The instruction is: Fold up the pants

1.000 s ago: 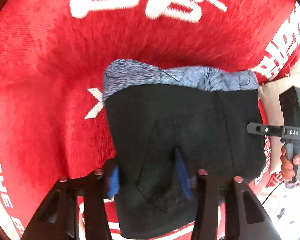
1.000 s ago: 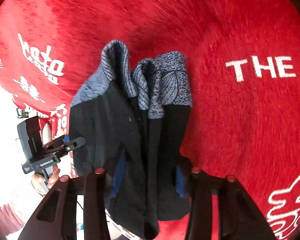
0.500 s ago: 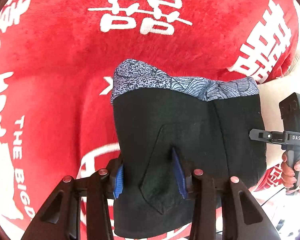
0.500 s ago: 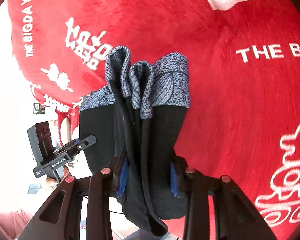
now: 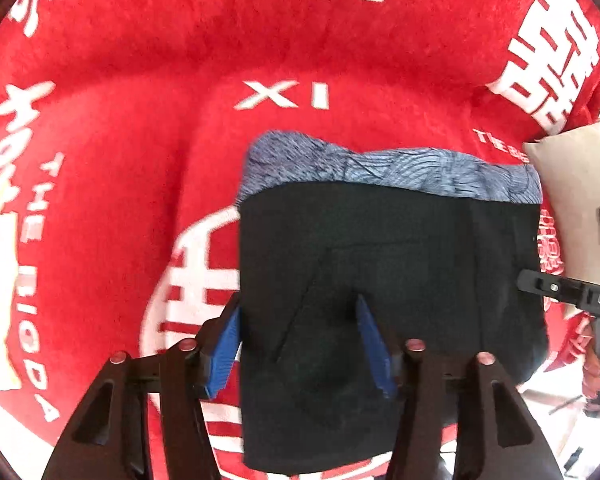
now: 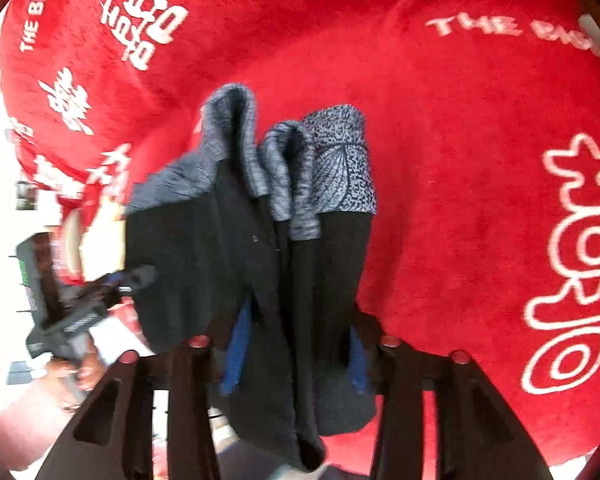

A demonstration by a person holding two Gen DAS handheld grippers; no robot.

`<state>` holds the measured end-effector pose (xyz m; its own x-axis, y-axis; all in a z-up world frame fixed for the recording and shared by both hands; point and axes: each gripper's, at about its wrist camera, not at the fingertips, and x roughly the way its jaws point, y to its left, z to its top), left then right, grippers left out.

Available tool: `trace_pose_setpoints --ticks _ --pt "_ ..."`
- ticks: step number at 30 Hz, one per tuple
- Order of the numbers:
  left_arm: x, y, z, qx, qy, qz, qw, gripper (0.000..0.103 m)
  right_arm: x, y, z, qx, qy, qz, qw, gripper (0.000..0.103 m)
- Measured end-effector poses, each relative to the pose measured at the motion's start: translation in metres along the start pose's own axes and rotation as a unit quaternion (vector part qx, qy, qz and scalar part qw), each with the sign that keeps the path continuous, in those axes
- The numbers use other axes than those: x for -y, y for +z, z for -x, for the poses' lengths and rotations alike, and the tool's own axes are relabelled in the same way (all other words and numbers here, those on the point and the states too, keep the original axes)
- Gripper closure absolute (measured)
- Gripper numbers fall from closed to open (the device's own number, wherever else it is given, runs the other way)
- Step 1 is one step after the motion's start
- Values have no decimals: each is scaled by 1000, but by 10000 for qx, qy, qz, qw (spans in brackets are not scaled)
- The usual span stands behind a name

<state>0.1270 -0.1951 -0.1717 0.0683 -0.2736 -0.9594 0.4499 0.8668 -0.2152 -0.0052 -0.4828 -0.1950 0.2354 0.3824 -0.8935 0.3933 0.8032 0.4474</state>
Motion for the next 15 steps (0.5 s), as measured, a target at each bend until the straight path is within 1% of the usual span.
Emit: trace_pose_setpoints --ticks 4,5,6,7,8,9,12,15 --pt "5 -1 19 208 637 -231 9975 45 -5 -8 20 314 -781 -180 9963 42" --pt "6 -2 26 275 706 -262 9968 45 -9 -9 29 449 -919 -154 9946 42" --pt "7 -2 31 328 721 -273 9965 42 -18 -10 41 683 -941 -93 9932 46" --pt "10 -4 37 372 744 -290 9961 34 -26 -8 47 814 -879 -44 9928 56" --pt "13 -6 41 411 746 -294 9959 13 -37 -4 51 908 -842 20 9923 61" --pt "17 -8 45 471 760 -306 9955 3 -46 -1 53 958 -827 119 9919 69" --pt "30 -13 46 429 796 -397 9951 3 -70 9 37 767 -782 431 9930 73" --pt "40 -18 35 308 827 -397 9953 3 -68 3 22 507 -919 579 9928 73"
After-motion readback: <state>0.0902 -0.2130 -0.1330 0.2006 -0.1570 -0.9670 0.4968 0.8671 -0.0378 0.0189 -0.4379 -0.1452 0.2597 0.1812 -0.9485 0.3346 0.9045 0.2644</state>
